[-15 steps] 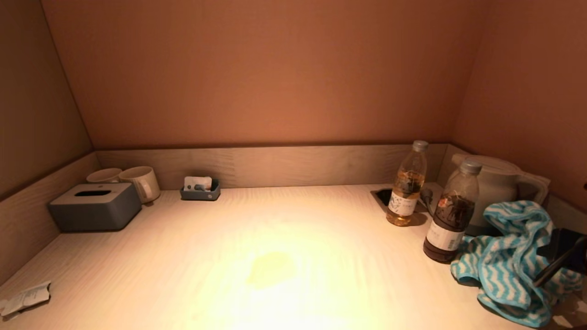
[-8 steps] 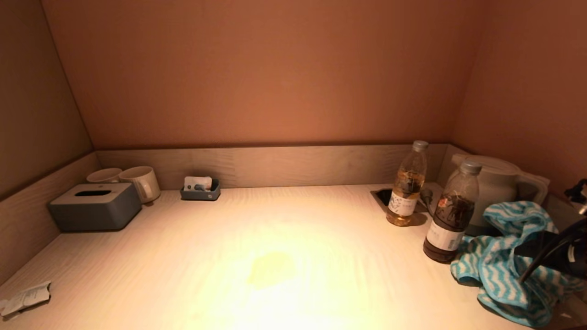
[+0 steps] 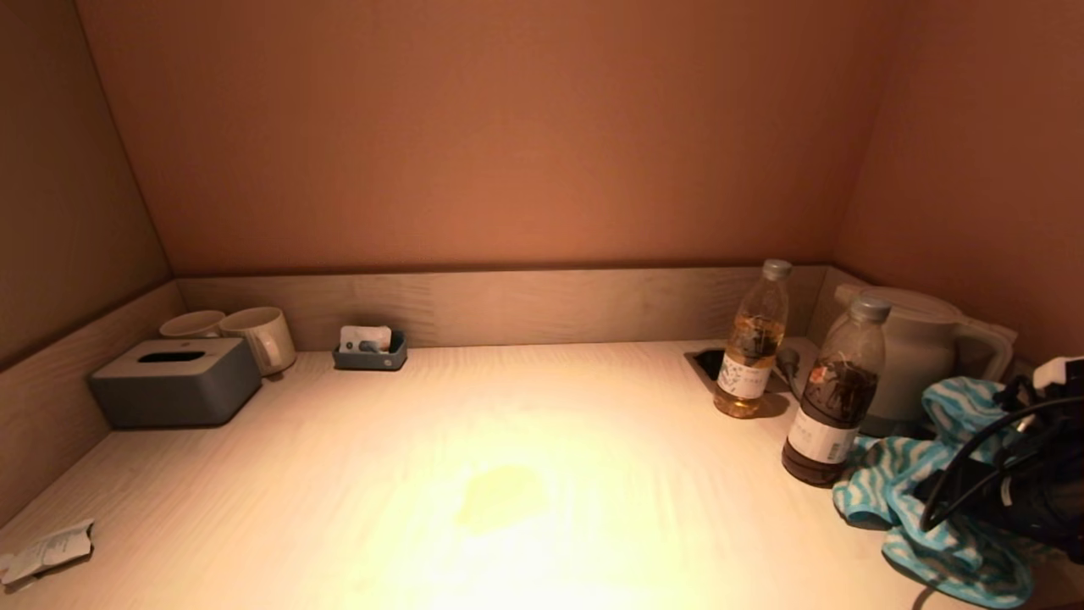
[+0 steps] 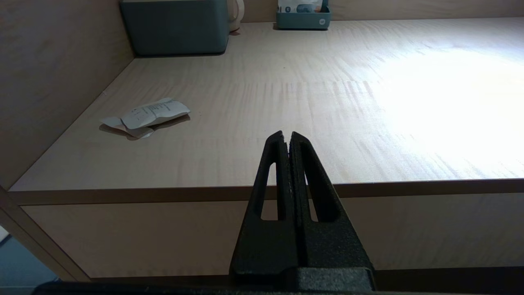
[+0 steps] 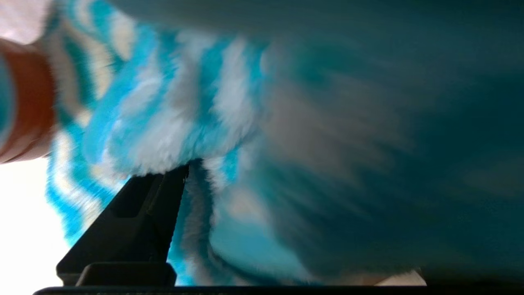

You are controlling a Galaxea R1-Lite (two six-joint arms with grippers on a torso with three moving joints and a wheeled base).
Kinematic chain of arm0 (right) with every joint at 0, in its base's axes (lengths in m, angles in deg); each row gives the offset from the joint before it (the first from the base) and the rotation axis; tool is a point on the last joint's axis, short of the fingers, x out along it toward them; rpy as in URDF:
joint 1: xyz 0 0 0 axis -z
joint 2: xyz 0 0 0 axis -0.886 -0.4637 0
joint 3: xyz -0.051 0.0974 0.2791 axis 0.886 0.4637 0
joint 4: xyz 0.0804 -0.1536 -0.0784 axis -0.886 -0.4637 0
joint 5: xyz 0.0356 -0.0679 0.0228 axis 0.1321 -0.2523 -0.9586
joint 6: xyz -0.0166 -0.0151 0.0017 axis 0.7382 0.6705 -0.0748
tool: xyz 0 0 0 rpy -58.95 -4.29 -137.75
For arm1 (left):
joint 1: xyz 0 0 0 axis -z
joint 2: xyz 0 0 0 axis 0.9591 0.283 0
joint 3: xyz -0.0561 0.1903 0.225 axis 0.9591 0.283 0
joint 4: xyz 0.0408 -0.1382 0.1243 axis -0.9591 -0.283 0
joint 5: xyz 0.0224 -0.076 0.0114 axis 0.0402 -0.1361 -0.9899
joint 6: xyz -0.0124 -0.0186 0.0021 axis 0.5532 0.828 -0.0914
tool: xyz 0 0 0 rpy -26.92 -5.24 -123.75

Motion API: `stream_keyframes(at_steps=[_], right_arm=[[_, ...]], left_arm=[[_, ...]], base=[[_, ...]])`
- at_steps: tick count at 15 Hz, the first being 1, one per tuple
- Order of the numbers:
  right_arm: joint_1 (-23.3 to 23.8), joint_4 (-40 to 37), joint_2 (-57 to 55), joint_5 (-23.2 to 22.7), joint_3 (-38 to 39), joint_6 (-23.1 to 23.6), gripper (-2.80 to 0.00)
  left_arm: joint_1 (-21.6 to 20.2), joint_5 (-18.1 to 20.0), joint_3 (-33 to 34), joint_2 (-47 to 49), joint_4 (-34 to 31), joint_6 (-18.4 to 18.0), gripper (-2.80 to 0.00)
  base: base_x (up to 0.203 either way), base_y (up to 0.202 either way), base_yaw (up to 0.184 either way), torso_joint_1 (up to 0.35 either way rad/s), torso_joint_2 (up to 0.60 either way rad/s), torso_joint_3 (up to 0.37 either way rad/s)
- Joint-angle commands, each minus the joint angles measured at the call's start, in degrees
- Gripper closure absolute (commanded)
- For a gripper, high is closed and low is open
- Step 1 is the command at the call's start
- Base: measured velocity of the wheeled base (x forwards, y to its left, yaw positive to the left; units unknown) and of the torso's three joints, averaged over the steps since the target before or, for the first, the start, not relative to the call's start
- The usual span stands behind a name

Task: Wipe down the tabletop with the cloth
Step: Pick up the tablecloth

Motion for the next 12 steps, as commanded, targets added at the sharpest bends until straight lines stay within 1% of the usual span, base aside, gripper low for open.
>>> stream_keyframes(at_steps=[1, 2, 4, 8, 10, 12], right_arm=[[0.38, 3.46, -3.06, -0.10, 0.73, -0.03, -2.80], [0.29, 3.88, -3.02, -0.15, 1.19, -0.03, 0.00], [0.28, 5.00, -1.88, -0.89, 1.93, 0.08, 0.00], [0.02, 4.91, 6.48, -1.78, 4.16, 0.38, 0.00], [-0.06, 4.16, 13.26, -3.74, 5.11, 0.77, 0.00], [-0.17, 1.66, 19.59, -5.03, 5.58, 0.99, 0.00]], left_arm=[[-0.04, 0.00, 0.00, -0.02, -0.02, 0.06, 0.00], [-0.04, 0.00, 0.00, -0.02, -0.02, -0.01, 0.00], [-0.04, 0.00, 0.00, -0.02, -0.02, -0.01, 0.00], [-0.04, 0.00, 0.00, -0.02, -0.02, -0.01, 0.00], [-0.04, 0.00, 0.00, -0.02, -0.02, -0.01, 0.00], [-0.04, 0.00, 0.00, -0.02, -0.02, -0.01, 0.00]], base=[[0.000, 0.000, 0.000, 0.000, 0.00, 0.000], [0.000, 0.000, 0.000, 0.000, 0.00, 0.000], [0.000, 0.000, 0.000, 0.000, 0.00, 0.000], [0.000, 0.000, 0.000, 0.000, 0.00, 0.000], [0.000, 0.000, 0.000, 0.000, 0.00, 0.000], [0.000, 0.000, 0.000, 0.000, 0.00, 0.000]])
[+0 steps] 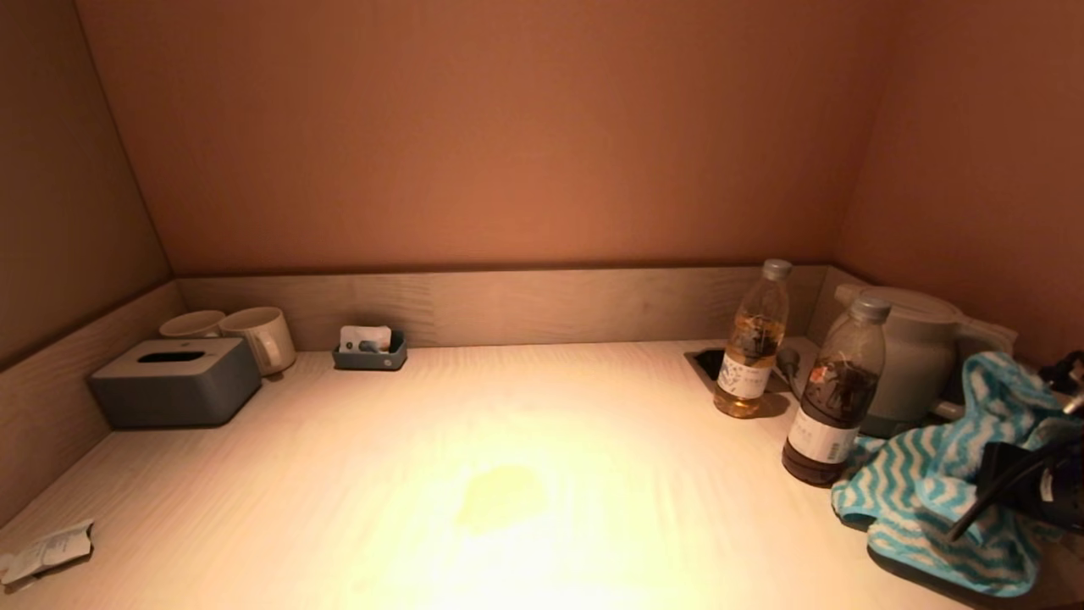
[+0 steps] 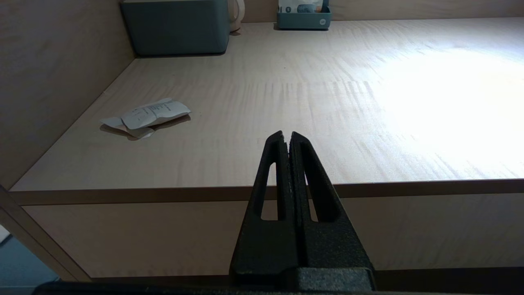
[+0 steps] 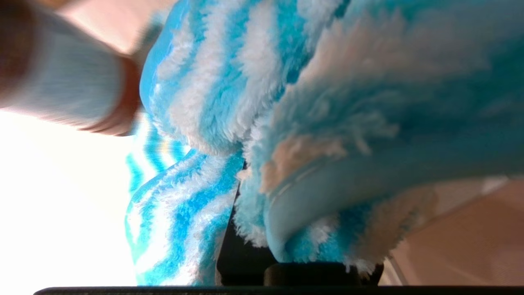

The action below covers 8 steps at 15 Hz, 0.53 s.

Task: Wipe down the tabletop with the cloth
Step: Pick up the tablecloth

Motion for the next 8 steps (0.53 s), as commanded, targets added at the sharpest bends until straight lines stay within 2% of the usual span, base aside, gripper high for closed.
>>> stream_keyframes(at_steps=[1, 5, 8], right_arm=[[-0.11, -2.71, 8.79, -1.72, 0.32, 0.06, 0.00], [-0.71, -10.45, 27.78, -6.76, 0.05, 1.34, 0.00], [-4.44, -16.88, 41.71, -10.76, -0.81, 5.51, 0.00]], left_arm=[[-0.02, 0.01, 0.00, -0.02, -0.02, 0.07, 0.00], [-0.02, -0.02, 0.00, -0.02, -0.02, 0.02, 0.00], [-0.02, -0.02, 0.00, -0.02, -0.02, 0.02, 0.00]], base=[[0.000, 0.000, 0.000, 0.000, 0.00, 0.000], [0.000, 0.000, 0.000, 0.000, 0.00, 0.000], [0.000, 0.000, 0.000, 0.000, 0.00, 0.000]])
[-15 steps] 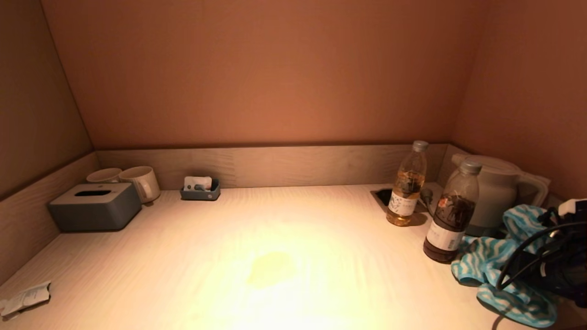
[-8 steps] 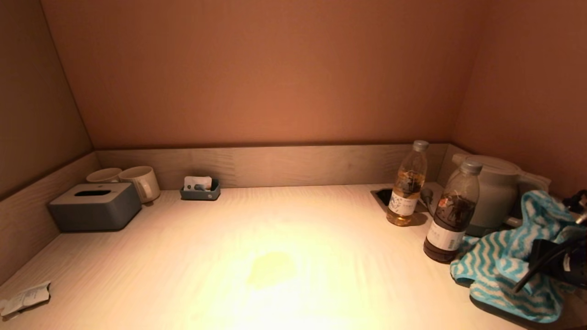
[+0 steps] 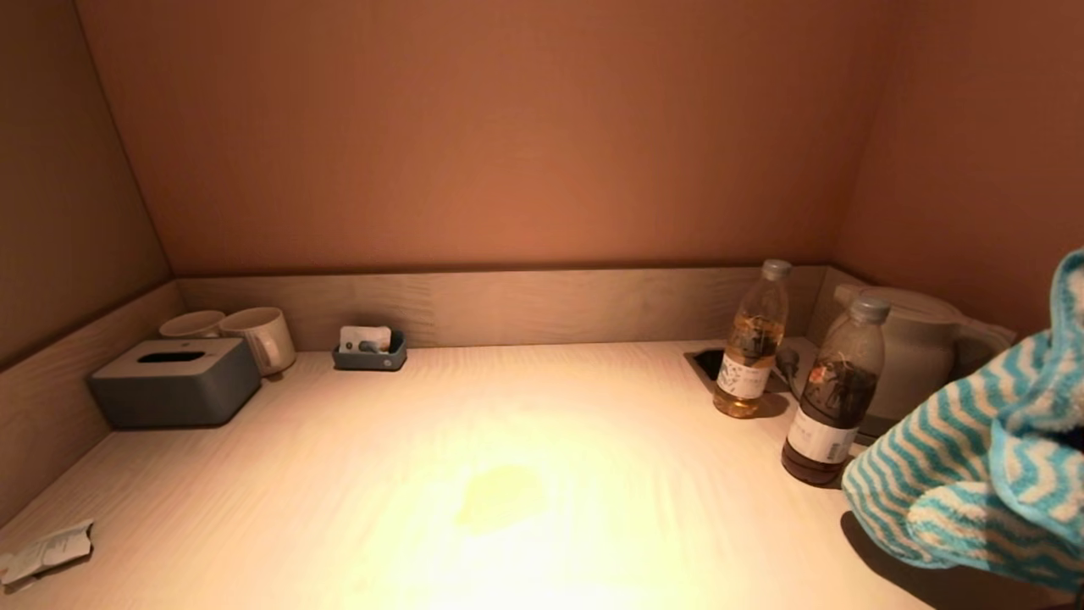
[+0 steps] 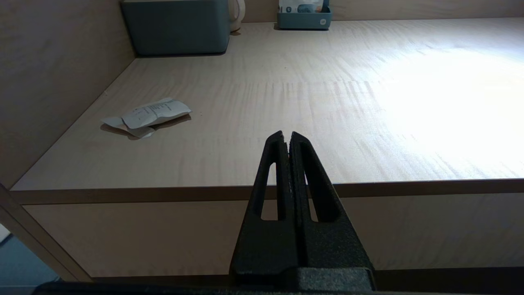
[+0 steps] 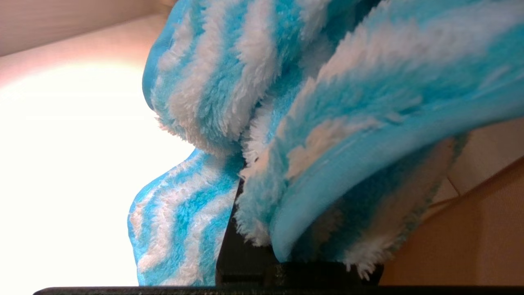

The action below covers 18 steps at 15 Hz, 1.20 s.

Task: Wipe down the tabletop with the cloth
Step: Sweep the stains on the table

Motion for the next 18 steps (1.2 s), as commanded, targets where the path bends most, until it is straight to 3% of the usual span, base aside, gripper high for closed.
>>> stream_keyframes(at_steps=[1, 3, 8, 13, 18], right_arm=[[-4.29, -8.87, 11.89, -4.44, -0.91, 4.37, 0.00], [-10.82, -13.88, 14.28, -7.65, -2.36, 7.96, 0.00], [-12.38, -14.93, 7.52, -17.58, -4.33, 8.29, 0.00], [-13.24, -14.09, -5.12, -20.56, -8.62, 6.55, 0.00], [-22.45, -10.92, -14.60, -20.26, -15.37, 2.82, 0.00]], left_arm=[[-0.02, 0.02, 0.00, -0.02, -0.01, -0.01, 0.00], [-0.02, 0.02, 0.00, -0.02, -0.01, 0.02, 0.00], [-0.02, 0.02, 0.00, -0.02, -0.01, -0.01, 0.00], [-0.02, 0.03, 0.00, -0.02, -0.01, -0.01, 0.00], [-0.02, 0.02, 0.00, -0.02, -0.01, 0.03, 0.00]], base=[[0.000, 0.000, 0.000, 0.000, 0.00, 0.000], [0.000, 0.000, 0.000, 0.000, 0.00, 0.000], [0.000, 0.000, 0.000, 0.000, 0.00, 0.000], [0.000, 0.000, 0.000, 0.000, 0.00, 0.000], [0.000, 0.000, 0.000, 0.000, 0.00, 0.000]])
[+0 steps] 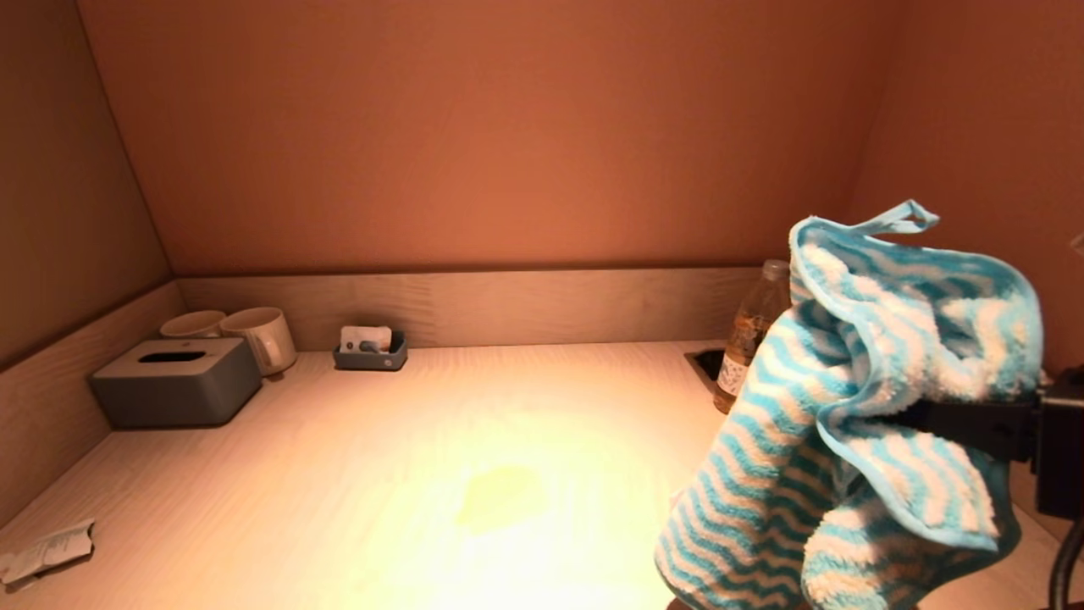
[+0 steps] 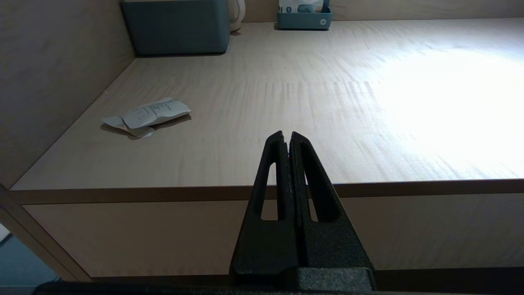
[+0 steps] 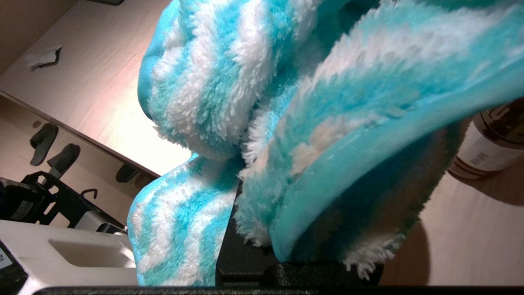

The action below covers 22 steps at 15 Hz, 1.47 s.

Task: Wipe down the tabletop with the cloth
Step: Sweep the stains on the table

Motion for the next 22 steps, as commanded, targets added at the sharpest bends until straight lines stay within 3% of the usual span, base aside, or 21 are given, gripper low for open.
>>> stream_keyframes(at_steps=[1, 9, 11, 22], right_arm=[[-2.44, 0.31, -6.12, 0.45, -2.12, -1.25, 0.00], [-21.31, 5.31, -24.18, 15.56, -12.29, -6.12, 0.00], [-24.49, 5.29, -28.58, 17.22, -16.50, -6.25, 0.00], [-33.61, 4.95, -48.47, 23.59, -33.08, -8.05, 0.00]], left_arm=[[-0.04, 0.00, 0.00, -0.02, 0.01, -0.01, 0.00], [-0.04, 0.00, 0.00, -0.02, 0.01, -0.01, 0.00], [-0.04, 0.00, 0.00, -0.02, 0.01, -0.01, 0.00], [-0.04, 0.00, 0.00, -0.02, 0.01, -0.01, 0.00]], base=[[0.000, 0.000, 0.000, 0.000, 0.00, 0.000], [0.000, 0.000, 0.000, 0.000, 0.00, 0.000], [0.000, 0.000, 0.000, 0.000, 0.00, 0.000], [0.000, 0.000, 0.000, 0.000, 0.00, 0.000]])
